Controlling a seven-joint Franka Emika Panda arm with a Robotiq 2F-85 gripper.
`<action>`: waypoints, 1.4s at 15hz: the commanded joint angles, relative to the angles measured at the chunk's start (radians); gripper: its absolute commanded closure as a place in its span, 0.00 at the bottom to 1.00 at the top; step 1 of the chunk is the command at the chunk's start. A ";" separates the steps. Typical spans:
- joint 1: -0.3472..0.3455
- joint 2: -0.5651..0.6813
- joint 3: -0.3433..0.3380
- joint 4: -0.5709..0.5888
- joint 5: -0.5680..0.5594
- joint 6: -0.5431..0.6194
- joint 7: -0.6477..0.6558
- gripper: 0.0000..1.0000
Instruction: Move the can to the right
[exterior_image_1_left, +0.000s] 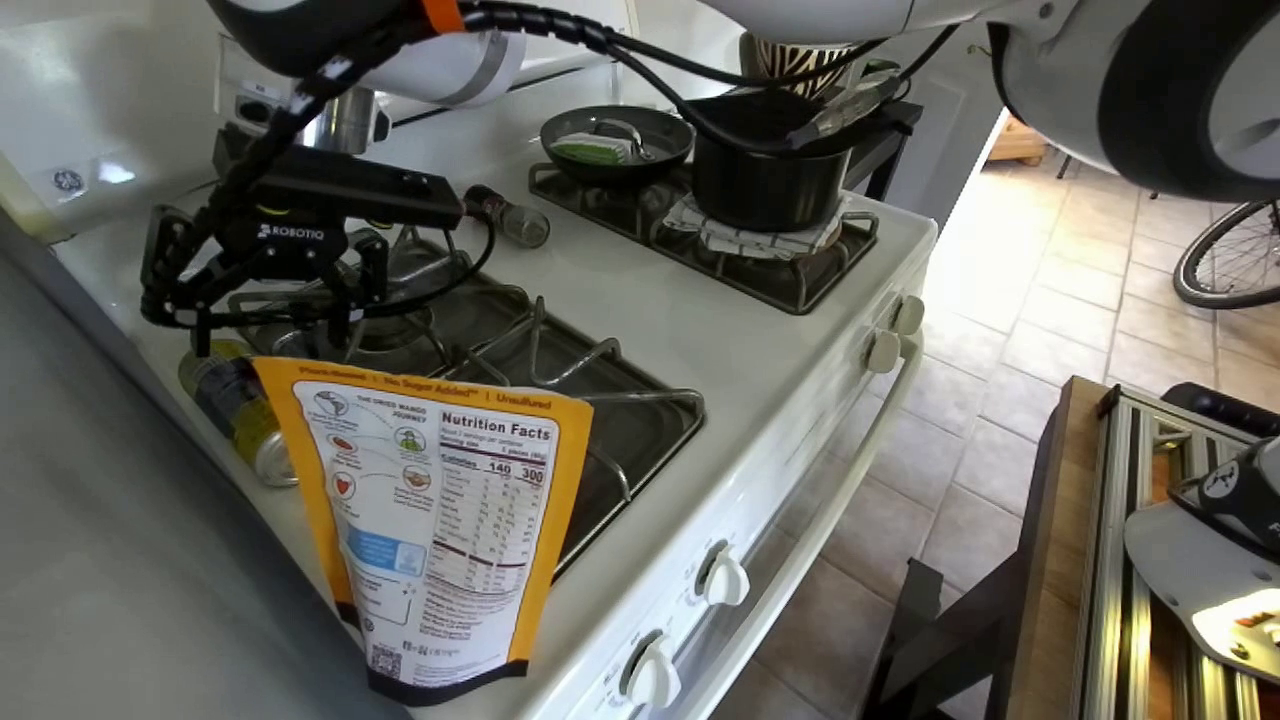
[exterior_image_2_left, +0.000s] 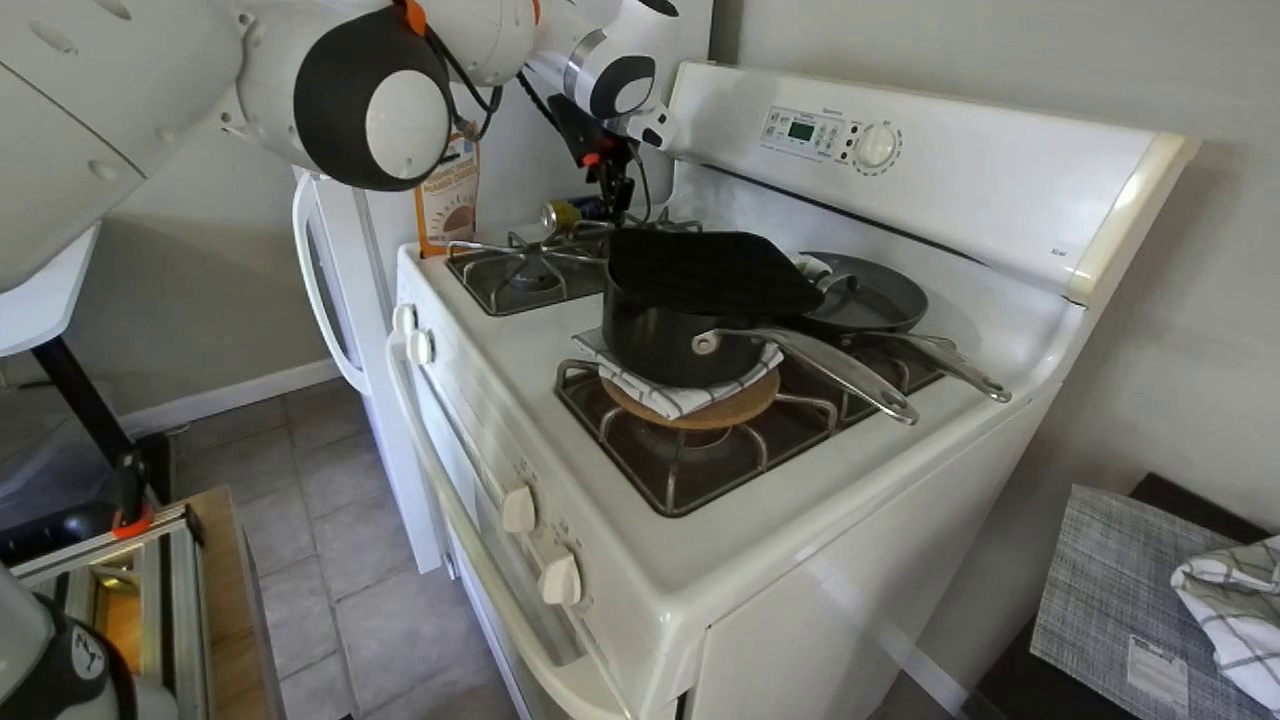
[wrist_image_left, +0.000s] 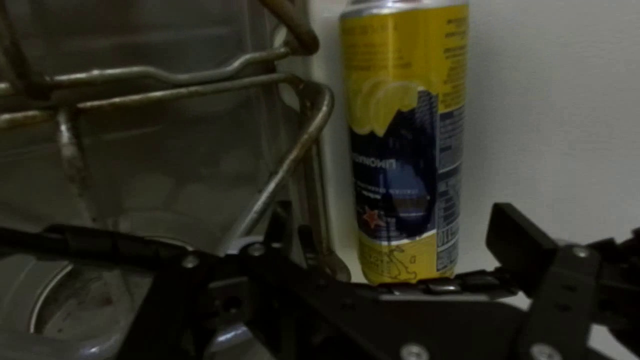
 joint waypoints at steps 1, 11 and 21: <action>0.032 0.075 -0.005 0.121 -0.019 -0.003 0.013 0.00; 0.080 0.150 -0.039 0.246 -0.109 -0.060 0.013 0.00; 0.098 0.220 -0.080 0.359 -0.160 -0.177 0.044 0.11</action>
